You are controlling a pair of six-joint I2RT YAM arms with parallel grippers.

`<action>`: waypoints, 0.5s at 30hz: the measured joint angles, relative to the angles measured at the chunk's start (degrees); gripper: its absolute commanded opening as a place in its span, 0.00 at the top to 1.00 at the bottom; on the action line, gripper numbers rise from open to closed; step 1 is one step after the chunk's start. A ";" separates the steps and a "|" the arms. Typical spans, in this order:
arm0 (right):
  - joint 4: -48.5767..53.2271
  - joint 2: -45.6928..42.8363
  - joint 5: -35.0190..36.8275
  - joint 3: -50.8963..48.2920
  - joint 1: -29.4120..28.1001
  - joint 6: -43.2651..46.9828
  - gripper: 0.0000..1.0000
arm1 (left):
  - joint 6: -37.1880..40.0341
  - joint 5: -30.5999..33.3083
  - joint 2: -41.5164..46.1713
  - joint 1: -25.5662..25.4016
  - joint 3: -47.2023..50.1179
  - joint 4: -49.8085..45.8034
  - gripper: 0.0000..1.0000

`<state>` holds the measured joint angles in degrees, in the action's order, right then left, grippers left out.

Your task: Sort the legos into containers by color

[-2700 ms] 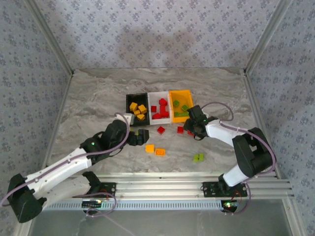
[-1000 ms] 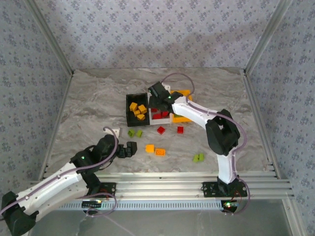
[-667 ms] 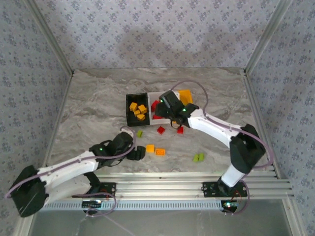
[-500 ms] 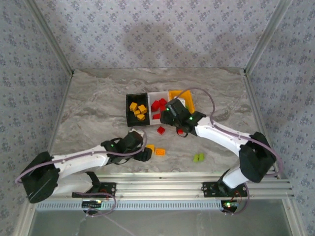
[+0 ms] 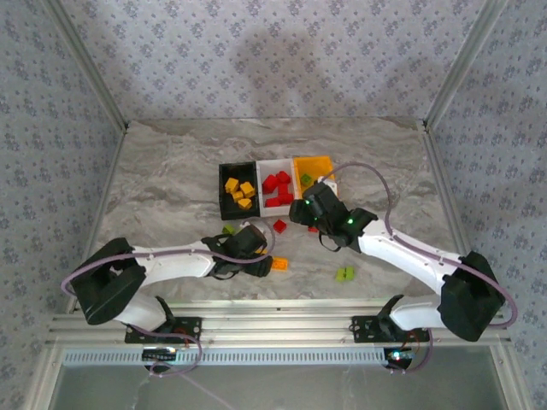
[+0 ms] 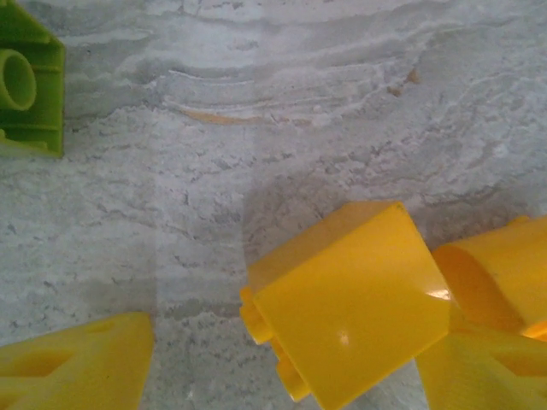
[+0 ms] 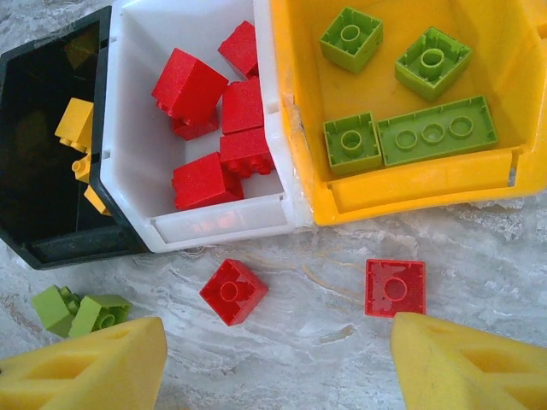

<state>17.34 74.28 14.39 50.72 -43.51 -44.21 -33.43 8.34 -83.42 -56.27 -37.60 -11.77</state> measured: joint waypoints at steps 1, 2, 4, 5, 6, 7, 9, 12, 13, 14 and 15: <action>-0.07 -0.13 0.00 -0.20 0.00 -0.09 0.28 | 0.09 0.37 -0.26 0.00 -0.02 -0.02 0.28; -0.11 -0.33 0.00 -0.42 0.00 -0.17 0.28 | 0.00 0.87 -0.35 0.00 -0.02 -0.13 0.28; -0.35 -0.76 0.00 -0.83 0.00 -0.22 0.28 | -0.02 1.75 -0.35 0.00 -0.02 -0.20 0.24; -0.48 -0.94 0.02 -1.01 0.00 -0.37 0.28 | -0.04 2.05 -0.35 0.00 -0.02 -0.20 0.21; -0.50 -1.09 0.00 -1.11 0.00 -0.39 0.28 | -0.02 2.34 -0.35 0.02 -0.02 -0.20 0.19; -0.52 -1.25 0.00 -1.20 0.00 -0.42 0.28 | 0.20 2.47 -0.39 0.02 -0.02 -0.13 0.17; -0.70 -1.46 0.02 -1.31 0.00 -0.42 0.28 | 0.42 2.62 -0.74 0.02 -0.09 0.00 0.17; -0.92 -1.81 0.24 -1.42 0.00 -0.44 0.28 | 1.05 3.23 -2.34 0.02 -1.20 -0.31 0.18; -0.94 -1.95 0.31 -1.46 0.00 -0.46 0.28 | 1.33 3.45 -3.02 0.02 -1.84 -0.79 0.20; -0.94 -2.12 0.42 -1.51 0.00 -0.52 0.28 | 1.60 3.72 -3.56 0.02 -2.40 -1.42 0.21; -0.94 -2.38 0.42 -1.64 0.02 -0.59 0.28 | 1.99 4.07 -4.31 0.02 -3.21 -2.27 0.25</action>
<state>16.40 71.90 14.81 49.08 -43.48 -44.80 -31.44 12.40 -87.72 -56.25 -40.82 -14.04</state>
